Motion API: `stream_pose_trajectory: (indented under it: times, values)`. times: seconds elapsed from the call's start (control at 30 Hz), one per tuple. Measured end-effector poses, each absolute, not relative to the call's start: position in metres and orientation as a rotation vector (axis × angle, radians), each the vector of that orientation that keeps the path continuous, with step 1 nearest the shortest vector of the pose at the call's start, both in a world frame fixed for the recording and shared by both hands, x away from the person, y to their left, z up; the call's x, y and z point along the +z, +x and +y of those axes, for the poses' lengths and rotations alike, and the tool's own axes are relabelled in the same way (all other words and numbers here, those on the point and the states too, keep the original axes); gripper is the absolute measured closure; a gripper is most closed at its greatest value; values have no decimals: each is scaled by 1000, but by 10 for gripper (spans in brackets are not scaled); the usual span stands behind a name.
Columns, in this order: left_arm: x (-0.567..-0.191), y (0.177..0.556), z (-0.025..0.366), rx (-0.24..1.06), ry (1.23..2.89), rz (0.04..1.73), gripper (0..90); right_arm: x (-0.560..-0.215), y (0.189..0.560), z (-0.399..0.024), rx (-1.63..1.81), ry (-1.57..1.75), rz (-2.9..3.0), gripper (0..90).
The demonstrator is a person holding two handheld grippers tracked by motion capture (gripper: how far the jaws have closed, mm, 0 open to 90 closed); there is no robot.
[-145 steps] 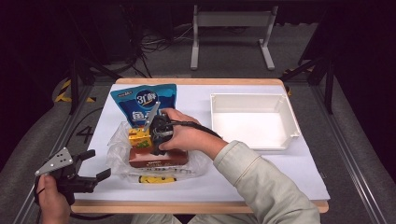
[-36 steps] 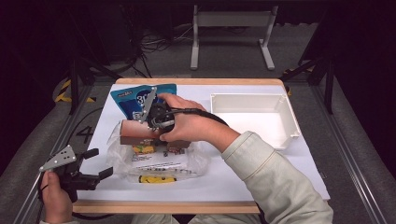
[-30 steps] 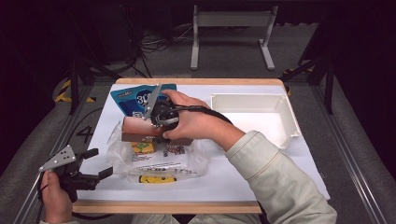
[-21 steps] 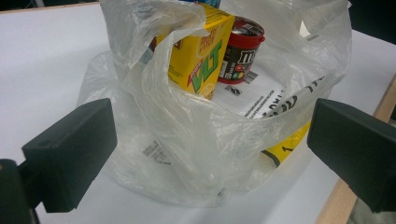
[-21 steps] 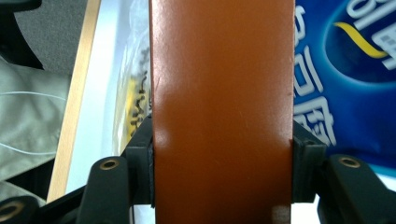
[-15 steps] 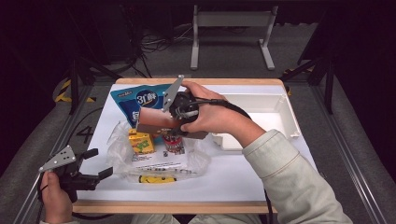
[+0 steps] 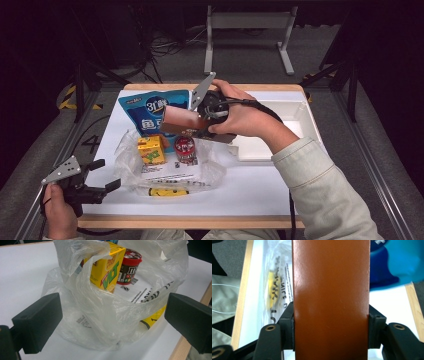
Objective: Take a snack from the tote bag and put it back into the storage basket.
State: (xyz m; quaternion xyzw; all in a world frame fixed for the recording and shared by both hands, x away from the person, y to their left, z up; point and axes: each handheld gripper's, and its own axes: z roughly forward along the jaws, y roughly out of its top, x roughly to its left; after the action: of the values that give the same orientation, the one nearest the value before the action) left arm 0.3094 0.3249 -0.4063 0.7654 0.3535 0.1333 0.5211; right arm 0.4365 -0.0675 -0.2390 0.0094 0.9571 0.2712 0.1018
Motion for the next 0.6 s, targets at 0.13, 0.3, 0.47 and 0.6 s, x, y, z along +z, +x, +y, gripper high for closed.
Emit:
stream_pose_trajectory:
  times: [0.13,0.3,0.47,0.6]
  values:
    - [-406,309,325,318,1830,850,22,-238,441,-79,789,63,2816,422]
    - [-406,309,324,321,1829,848,22,-237,445,-90,762,88,2809,422]
    - [-406,310,324,322,1829,849,22,-234,451,-103,771,117,2789,421]
    - [-406,310,324,322,1827,851,23,-233,458,-114,765,158,2783,422]
